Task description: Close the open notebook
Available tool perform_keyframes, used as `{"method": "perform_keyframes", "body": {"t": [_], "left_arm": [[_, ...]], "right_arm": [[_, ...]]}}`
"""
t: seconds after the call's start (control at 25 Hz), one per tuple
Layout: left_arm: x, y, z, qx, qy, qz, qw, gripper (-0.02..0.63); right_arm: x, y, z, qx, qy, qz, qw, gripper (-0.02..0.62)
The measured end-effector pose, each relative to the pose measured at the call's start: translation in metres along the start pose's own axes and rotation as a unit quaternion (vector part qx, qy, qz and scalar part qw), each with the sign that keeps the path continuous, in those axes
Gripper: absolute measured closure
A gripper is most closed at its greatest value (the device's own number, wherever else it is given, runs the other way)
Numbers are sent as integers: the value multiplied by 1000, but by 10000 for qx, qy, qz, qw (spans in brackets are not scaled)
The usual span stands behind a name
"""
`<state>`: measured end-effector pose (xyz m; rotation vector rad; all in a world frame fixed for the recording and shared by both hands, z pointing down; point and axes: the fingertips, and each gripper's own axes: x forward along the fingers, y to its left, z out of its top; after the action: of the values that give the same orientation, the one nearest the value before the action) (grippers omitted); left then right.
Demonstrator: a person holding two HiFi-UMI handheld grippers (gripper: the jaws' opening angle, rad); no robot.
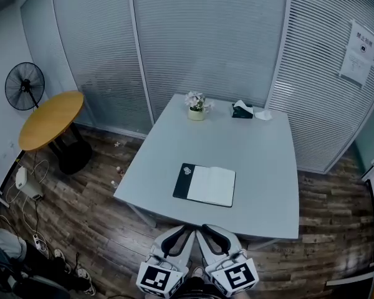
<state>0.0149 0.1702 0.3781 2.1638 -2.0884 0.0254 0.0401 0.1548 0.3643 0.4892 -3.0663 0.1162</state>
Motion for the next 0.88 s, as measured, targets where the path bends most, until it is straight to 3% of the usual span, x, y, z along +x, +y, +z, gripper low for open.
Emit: {"method": "perform_keyframes", "body": {"t": [0.4,0.88], "left_arm": [[18,8,-4,-2,78,68,9999,529],[70,34,1,-36,93,-274,9996,529]], "right_arm": [[3,-18,-3,64,32,-78,9999,540],[38,-58,-6,120,121,-456,9988,541]]}}
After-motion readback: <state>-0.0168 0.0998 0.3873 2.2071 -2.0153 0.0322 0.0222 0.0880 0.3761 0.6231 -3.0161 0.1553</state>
